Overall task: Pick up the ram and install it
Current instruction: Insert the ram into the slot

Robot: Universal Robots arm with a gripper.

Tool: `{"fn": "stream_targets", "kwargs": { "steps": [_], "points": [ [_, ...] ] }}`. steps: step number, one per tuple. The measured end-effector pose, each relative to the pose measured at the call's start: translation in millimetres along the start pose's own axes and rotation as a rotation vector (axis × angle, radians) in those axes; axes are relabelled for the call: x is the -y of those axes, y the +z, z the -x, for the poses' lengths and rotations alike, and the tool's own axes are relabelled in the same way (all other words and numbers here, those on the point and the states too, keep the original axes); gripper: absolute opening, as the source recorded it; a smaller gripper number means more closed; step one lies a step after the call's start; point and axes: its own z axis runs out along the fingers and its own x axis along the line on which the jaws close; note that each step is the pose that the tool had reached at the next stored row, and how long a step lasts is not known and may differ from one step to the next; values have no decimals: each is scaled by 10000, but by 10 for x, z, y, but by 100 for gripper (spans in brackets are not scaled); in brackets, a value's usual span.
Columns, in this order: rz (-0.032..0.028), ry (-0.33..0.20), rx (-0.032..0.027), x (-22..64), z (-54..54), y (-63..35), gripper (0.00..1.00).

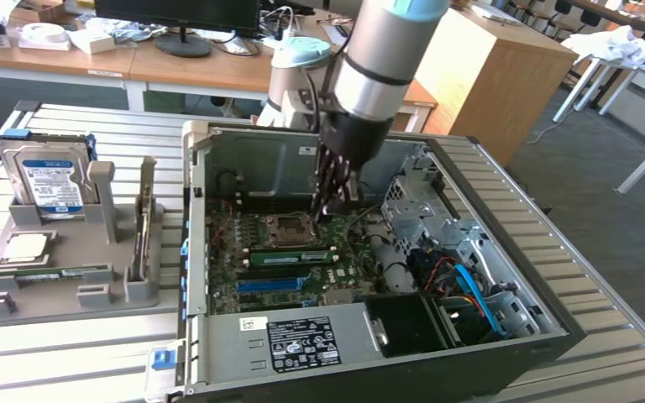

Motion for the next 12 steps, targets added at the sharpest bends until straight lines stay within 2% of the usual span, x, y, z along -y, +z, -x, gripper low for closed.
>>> {"fn": "stream_targets", "kwargs": {
  "steps": [12],
  "points": [
    [0, 1, -33, -13, 8, -254, 31]
  ]
}}
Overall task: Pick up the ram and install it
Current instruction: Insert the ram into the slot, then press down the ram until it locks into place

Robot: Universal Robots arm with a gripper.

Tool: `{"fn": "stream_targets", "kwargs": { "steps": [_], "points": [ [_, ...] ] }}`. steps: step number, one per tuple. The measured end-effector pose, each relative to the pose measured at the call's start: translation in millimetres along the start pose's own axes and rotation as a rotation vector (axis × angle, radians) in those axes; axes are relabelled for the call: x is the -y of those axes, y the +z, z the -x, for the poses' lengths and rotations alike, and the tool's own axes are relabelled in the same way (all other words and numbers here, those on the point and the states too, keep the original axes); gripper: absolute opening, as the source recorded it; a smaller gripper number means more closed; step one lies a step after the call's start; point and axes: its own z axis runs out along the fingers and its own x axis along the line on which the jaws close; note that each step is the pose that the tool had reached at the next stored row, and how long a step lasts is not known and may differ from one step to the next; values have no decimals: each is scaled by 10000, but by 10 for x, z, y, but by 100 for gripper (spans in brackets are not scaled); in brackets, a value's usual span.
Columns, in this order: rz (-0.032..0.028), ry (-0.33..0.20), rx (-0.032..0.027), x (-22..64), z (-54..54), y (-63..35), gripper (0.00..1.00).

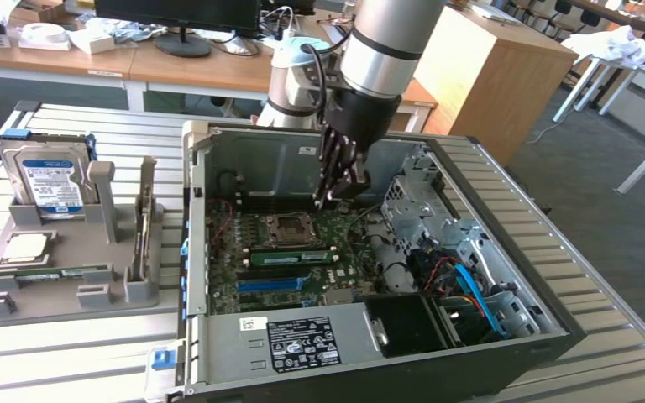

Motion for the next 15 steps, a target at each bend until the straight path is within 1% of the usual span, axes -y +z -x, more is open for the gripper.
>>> {"fn": "stream_targets", "kwargs": {
  "steps": [13, 15],
  "points": [
    [0, 0, 0, 0, 0, -3, 31],
    [-1, 0, 0, 0, 0, -3, 29]
  ]
}}
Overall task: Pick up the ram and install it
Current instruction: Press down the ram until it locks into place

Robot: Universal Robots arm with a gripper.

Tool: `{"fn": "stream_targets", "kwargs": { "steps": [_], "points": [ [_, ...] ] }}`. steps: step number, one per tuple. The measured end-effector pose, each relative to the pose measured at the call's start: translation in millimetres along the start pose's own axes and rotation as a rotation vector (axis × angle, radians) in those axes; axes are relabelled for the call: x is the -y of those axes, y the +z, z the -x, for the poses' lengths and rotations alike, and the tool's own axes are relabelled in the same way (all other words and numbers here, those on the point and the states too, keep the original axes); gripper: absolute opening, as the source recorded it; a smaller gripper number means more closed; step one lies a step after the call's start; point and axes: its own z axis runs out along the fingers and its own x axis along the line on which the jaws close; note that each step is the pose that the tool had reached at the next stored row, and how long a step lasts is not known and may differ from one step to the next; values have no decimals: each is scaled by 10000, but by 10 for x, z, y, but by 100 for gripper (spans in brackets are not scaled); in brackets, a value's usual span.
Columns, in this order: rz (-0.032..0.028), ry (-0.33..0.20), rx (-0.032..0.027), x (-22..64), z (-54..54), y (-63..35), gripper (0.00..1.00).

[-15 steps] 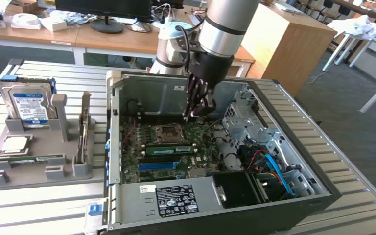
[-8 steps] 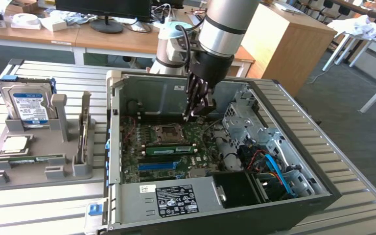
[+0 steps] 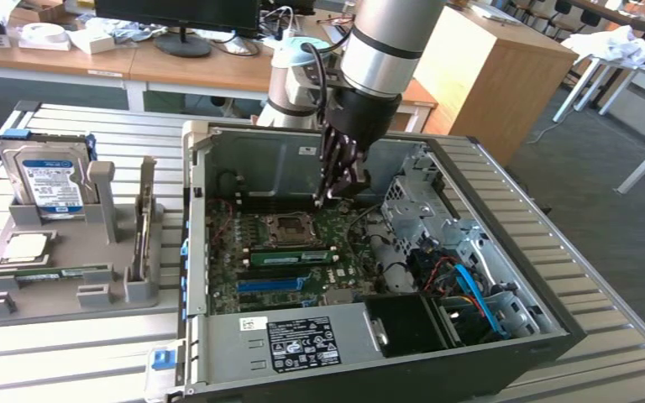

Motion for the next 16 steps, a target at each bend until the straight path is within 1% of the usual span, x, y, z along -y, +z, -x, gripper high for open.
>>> {"fn": "stream_targets", "kwargs": {
  "steps": [2, 3, 4, 5, 16],
  "points": [
    [0, 0, 0, 0, 0, 0, 17],
    [0, 0, 0, 0, 0, 0, 17],
    [0, 1, 0, 0, 0, 0, 11],
    [0, 0, 0, 0, 0, 0, 10],
    [0, 0, 0, 0, 0, 0, 10]
  ]
}}
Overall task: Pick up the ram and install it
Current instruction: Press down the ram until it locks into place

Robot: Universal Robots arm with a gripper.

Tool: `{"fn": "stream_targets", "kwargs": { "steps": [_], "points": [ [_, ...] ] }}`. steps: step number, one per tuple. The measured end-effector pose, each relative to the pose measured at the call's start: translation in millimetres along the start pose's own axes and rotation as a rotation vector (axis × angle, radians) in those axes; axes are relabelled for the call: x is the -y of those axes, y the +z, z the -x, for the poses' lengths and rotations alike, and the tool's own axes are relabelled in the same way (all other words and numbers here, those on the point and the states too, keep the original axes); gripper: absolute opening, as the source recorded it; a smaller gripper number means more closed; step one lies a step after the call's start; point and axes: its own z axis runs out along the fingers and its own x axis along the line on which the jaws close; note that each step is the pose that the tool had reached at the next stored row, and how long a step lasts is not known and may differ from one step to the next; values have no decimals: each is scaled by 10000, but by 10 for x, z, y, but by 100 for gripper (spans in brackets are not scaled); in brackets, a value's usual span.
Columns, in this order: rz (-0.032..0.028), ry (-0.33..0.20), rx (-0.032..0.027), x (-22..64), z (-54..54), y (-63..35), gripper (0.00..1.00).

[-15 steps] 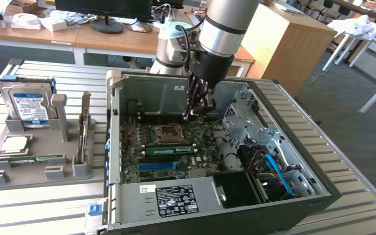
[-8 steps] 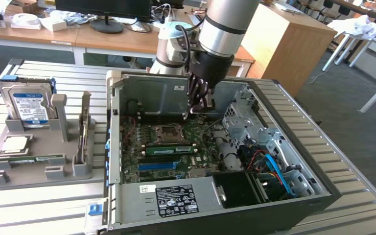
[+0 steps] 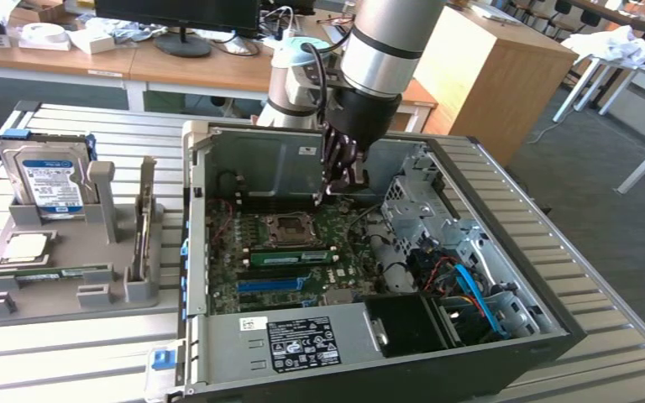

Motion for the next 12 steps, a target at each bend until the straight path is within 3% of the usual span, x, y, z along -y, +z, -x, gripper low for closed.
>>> {"fn": "stream_targets", "kwargs": {
  "steps": [5, 12],
  "points": [
    [1, 0, -1, 16, 0, 1, 10],
    [0, 0, 0, 110, 0, -2, 10]
  ]
}}
